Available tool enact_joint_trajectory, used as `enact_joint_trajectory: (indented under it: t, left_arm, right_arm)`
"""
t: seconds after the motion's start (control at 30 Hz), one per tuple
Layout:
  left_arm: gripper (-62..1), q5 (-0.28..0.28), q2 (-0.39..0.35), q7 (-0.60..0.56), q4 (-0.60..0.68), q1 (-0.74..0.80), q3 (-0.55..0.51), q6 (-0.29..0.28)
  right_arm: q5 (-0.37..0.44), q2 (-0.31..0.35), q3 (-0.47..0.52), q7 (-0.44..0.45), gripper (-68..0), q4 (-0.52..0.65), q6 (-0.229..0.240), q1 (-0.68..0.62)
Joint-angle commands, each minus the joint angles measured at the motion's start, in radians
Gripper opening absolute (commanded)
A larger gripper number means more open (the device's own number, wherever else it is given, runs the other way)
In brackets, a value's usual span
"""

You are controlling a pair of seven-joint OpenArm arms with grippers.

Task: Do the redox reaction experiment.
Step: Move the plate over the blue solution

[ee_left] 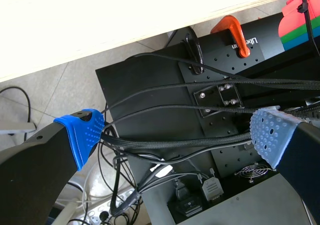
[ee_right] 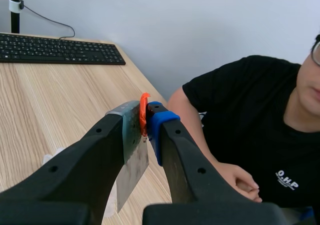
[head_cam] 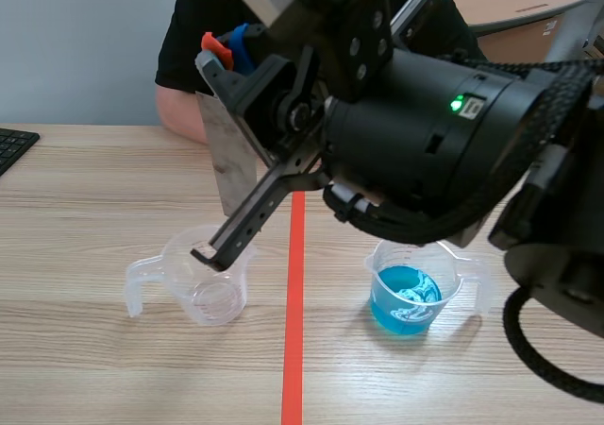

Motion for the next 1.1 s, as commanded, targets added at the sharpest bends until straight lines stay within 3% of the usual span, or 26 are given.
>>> enact_joint_trajectory:
  t: [0.0, 0.27, 0.47, 1.07]
  left_arm:
    - [1.4, 0.001, 0.002, -0.017, 0.005, 0.008, -0.006, -0.002]
    - [1.4, 0.001, 0.002, -0.018, 0.005, 0.008, -0.006, -0.002]
    - [1.4, 0.001, 0.002, -0.021, 0.005, 0.008, -0.006, -0.002]
    - [1.4, 0.001, -0.006, -0.043, 0.006, 0.008, -0.006, -0.002]
  right_arm:
    - [0.003, 0.013, 0.023, 0.011, -66.0, 0.031, 0.002, -0.006]
    - [0.004, 0.08, 0.15, 0.015, -66.0, 0.116, 0.021, -0.071]
    - [0.004, 0.085, 0.286, 0.028, -66.0, 0.125, 0.032, -0.144]
    - [0.135, 0.085, 0.779, 0.228, -66.0, 0.125, 0.3, -0.413]
